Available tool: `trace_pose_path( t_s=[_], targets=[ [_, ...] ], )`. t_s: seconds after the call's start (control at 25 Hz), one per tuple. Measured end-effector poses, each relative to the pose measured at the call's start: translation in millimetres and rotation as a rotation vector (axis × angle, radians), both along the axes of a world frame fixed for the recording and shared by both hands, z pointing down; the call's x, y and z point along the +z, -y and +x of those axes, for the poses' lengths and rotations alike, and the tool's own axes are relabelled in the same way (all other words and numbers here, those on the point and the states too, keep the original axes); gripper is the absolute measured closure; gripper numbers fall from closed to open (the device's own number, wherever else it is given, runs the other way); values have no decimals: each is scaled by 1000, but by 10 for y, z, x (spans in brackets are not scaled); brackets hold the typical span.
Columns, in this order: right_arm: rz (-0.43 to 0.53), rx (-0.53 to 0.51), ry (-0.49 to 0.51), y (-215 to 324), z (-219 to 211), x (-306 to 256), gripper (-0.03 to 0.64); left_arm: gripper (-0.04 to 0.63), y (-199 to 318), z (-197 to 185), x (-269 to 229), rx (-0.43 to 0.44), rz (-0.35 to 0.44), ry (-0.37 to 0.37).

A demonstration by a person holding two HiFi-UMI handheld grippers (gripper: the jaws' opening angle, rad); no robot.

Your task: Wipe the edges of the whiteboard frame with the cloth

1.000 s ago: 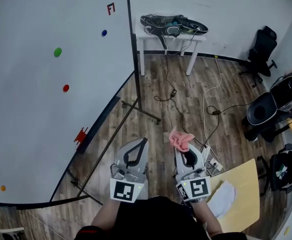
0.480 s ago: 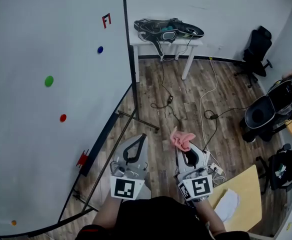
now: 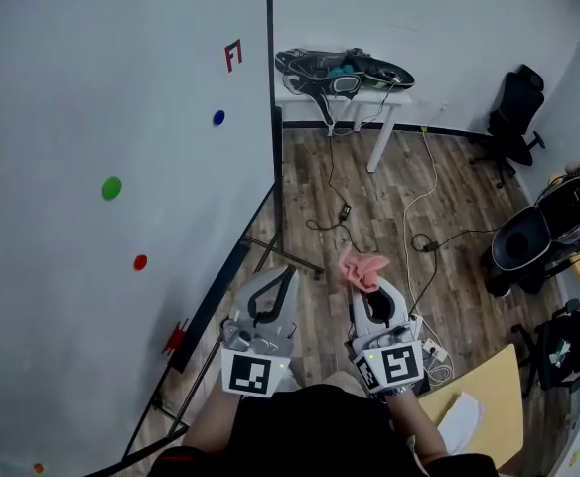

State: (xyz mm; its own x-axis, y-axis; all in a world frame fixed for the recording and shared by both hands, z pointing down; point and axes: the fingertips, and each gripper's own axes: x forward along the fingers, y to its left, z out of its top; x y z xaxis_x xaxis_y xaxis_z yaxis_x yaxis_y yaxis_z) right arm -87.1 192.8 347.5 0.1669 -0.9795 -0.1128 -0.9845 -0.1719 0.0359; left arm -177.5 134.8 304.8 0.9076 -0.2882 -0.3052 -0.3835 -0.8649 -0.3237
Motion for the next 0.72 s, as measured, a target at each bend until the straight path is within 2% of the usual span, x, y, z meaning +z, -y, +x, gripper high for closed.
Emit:
trace_pose_path(
  t_s=[0.4, 0.72],
  targets=[
    [23, -48, -13, 529, 35, -50, 568, 594, 441, 57, -22, -30, 6, 0],
    [35, -98, 2, 1031, 307, -10, 568, 594, 845, 272, 12, -81, 20, 19]
  ],
)
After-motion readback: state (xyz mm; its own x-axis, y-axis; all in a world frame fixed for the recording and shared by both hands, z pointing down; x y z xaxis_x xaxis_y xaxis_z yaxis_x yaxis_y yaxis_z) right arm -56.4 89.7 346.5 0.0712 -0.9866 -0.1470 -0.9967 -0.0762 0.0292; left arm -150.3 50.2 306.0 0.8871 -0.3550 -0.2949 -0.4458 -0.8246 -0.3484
